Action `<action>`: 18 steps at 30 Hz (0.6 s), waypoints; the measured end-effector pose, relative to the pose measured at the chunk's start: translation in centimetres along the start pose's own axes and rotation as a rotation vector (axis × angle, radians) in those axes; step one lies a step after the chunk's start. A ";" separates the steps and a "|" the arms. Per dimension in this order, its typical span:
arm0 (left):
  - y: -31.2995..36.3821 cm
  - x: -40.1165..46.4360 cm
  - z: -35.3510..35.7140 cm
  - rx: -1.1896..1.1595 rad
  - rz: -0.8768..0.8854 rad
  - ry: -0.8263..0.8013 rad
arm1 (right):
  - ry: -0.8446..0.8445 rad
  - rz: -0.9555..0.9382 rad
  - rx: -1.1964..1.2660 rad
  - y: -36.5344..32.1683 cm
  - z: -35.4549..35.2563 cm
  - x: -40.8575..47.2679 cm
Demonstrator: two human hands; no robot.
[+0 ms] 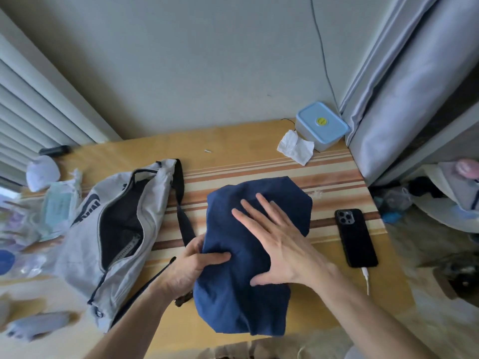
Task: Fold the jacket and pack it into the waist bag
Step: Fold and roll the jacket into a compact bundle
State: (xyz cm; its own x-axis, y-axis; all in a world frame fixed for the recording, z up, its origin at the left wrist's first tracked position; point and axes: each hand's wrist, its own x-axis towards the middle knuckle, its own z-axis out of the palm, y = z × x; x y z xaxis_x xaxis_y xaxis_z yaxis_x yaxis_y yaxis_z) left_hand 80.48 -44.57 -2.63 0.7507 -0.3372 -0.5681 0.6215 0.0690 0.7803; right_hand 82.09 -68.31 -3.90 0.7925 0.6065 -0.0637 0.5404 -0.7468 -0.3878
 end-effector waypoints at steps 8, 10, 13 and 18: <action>1.3 -1.5 -0.7 0.394 0.350 0.138 | 0.102 0.224 0.330 -1.8 2.2 1.9; 1.6 -1.2 -1.1 0.597 0.507 0.287 | 0.025 0.269 0.329 -1.9 1.6 2.1; 2.5 -0.3 -2.5 0.848 0.537 0.231 | -0.146 0.310 0.470 -1.9 -0.5 2.6; 3.9 1.3 -3.2 0.993 0.100 0.039 | -0.336 0.318 0.658 -0.5 -2.6 3.0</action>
State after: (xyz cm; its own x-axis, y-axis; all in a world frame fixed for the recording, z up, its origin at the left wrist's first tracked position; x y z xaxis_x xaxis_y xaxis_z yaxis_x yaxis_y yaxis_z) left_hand 84.63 -41.71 -1.18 0.8076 -0.3402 -0.4817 0.0995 -0.7265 0.6799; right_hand 84.89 -66.83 -1.49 0.6961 0.5198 -0.4951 -0.0577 -0.6469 -0.7604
